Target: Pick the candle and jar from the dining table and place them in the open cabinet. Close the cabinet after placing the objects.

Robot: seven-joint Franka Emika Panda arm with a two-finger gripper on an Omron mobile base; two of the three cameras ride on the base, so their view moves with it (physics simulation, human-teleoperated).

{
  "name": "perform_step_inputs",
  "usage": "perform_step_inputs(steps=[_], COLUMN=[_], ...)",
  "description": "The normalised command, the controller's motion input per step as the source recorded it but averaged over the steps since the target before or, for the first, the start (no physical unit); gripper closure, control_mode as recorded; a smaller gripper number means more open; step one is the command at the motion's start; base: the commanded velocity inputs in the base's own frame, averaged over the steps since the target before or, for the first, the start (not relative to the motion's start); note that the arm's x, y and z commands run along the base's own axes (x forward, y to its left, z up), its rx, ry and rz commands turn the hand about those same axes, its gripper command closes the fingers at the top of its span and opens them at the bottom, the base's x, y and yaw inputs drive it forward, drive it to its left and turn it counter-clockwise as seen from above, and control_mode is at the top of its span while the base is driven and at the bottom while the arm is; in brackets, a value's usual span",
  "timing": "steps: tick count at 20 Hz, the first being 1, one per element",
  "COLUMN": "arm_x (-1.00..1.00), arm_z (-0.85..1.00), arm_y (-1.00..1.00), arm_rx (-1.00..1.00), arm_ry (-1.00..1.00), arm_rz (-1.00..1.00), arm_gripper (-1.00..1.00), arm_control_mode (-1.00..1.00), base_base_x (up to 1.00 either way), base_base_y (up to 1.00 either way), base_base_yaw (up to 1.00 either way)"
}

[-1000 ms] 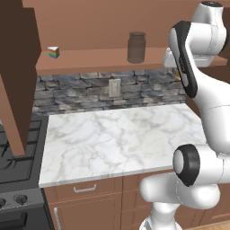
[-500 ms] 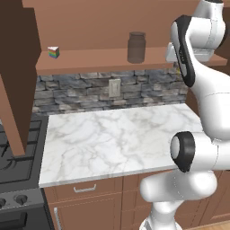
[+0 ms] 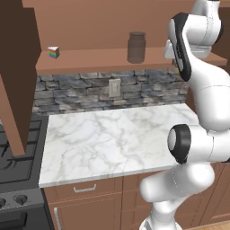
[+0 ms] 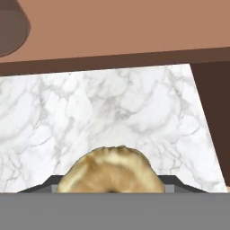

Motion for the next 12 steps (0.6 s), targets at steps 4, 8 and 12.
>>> perform_step_inputs(steps=[4, 8, 12], arm_x=[0.41, 0.36, 0.30], arm_z=[0.00, -0.03, -0.02], arm_y=[0.00, 0.00, 0.00], arm_rx=[0.00, 0.00, 0.00], arm_ry=[0.00, 0.00, -0.02], arm_rz=[0.00, 0.00, 0.00], arm_gripper=[1.00, 1.00, 1.00], arm_control_mode=[-1.00, -1.00, -1.00], base_base_x=[0.00, 0.00, 0.00], base_base_y=[0.00, 0.00, 0.00], base_base_yaw=[0.00, 0.00, 0.00])
